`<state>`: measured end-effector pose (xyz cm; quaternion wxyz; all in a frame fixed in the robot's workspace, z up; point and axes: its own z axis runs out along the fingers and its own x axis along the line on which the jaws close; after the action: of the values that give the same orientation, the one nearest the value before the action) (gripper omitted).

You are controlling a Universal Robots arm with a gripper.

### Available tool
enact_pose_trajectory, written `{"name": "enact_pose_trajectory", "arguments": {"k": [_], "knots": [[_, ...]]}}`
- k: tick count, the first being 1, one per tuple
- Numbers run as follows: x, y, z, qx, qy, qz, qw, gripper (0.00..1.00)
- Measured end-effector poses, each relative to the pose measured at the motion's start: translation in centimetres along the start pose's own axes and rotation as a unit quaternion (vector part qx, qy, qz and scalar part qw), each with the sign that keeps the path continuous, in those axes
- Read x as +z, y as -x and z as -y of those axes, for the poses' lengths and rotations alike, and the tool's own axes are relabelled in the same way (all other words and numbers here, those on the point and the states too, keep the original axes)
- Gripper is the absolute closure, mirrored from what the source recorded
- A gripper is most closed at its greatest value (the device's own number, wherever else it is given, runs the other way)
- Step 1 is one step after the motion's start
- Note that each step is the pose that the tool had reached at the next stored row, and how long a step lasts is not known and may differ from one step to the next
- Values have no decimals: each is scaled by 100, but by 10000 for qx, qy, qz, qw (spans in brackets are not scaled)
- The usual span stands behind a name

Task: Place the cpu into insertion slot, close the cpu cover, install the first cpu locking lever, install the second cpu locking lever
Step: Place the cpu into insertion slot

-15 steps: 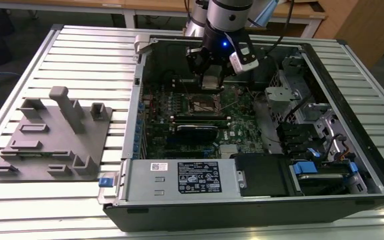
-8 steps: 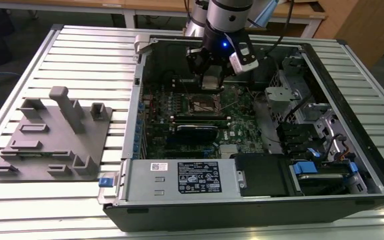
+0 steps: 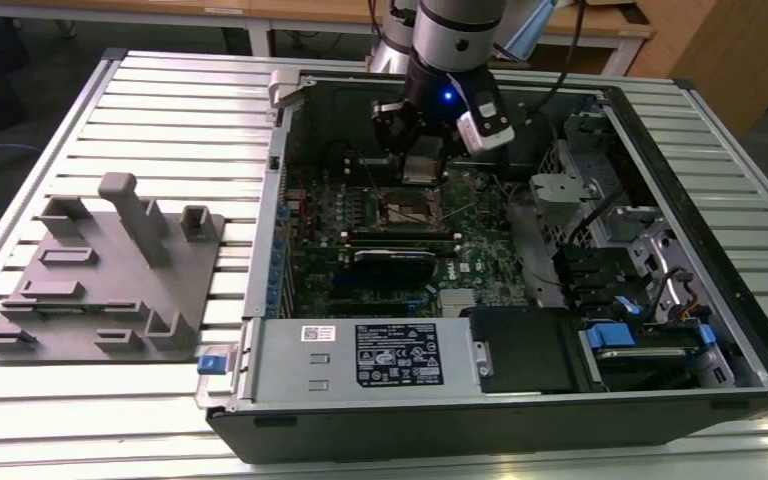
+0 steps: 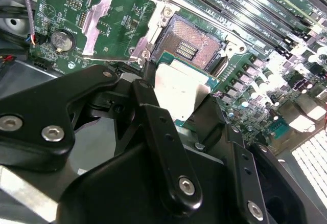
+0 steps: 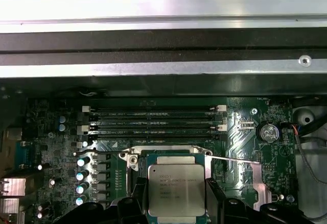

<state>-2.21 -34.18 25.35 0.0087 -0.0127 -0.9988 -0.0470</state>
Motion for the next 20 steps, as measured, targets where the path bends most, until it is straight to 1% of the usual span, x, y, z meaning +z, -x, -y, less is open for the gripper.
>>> {"name": "enact_pose_trajectory", "arguments": {"k": [3, 12, 20], "knots": [[18, 0, 2, 0, 0, 0, 10000, 46], [34, -3, 7, -1, -1, 1, 10000, 46], [68, -3, 64, -1, 6, 1, 10000, 46]]}}
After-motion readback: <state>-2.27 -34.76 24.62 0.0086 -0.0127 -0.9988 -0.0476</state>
